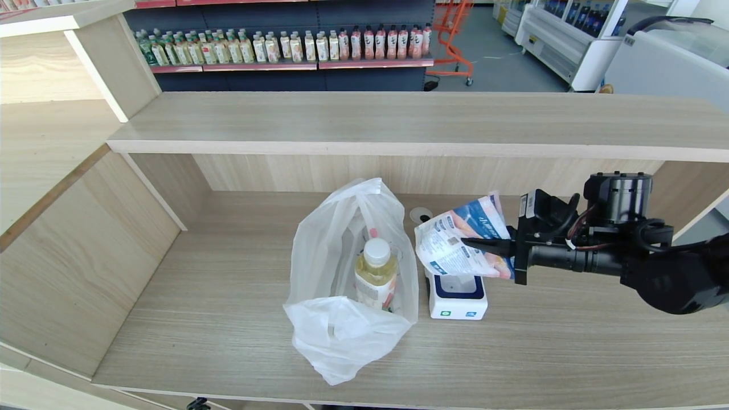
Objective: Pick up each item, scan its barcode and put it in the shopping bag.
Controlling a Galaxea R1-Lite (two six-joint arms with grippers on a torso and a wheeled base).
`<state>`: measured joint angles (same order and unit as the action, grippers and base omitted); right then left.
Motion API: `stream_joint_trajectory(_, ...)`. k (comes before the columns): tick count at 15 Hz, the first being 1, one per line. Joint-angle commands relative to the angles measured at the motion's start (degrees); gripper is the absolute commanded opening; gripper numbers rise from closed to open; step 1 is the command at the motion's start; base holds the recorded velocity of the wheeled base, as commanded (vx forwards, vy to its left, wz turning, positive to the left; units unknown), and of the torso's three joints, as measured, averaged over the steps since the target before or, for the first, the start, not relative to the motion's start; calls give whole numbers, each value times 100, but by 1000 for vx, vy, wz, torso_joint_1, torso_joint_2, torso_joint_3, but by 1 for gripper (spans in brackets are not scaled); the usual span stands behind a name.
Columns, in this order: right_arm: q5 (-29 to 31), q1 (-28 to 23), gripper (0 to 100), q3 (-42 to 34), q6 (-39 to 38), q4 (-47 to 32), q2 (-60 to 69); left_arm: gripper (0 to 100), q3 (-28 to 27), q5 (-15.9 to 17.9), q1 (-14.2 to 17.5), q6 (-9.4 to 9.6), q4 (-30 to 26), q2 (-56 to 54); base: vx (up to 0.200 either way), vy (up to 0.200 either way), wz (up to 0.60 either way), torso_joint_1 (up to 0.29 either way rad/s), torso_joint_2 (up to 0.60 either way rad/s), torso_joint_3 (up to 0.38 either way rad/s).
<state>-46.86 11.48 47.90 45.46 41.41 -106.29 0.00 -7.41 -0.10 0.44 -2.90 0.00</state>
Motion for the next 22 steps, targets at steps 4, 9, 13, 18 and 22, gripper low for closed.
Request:
stream_joint_trajectory(4, 54, -6, 0, -114, 394, -1, 47, 100, 0, -6, 1, 0, 0, 0, 0, 0, 0, 0, 0, 0)
stream_joint_trajectory(9, 45, 152, 0, 150, -714, 7, 258, 100, 0, -6, 1, 0, 0, 9, 0, 0, 0, 0, 0, 0)
stream_joint_trajectory(13, 432, 618, 0, 888, -3184, 7, 108, 100, 0, -6, 1, 0, 0, 0, 0, 0, 0, 0, 0, 0)
stream_joint_trajectory(18, 1065, 1172, 0, 1442, -3728, 7, -876, 100, 0, -6, 1, 0, 0, 9, 0, 0, 0, 0, 0, 0)
stream_joint_trajectory(22, 1047, 1207, 0, 1609, -3720, 376, -1465, 100, 0, -6, 1, 0, 0, 0, 0, 0, 0, 0, 0, 0)
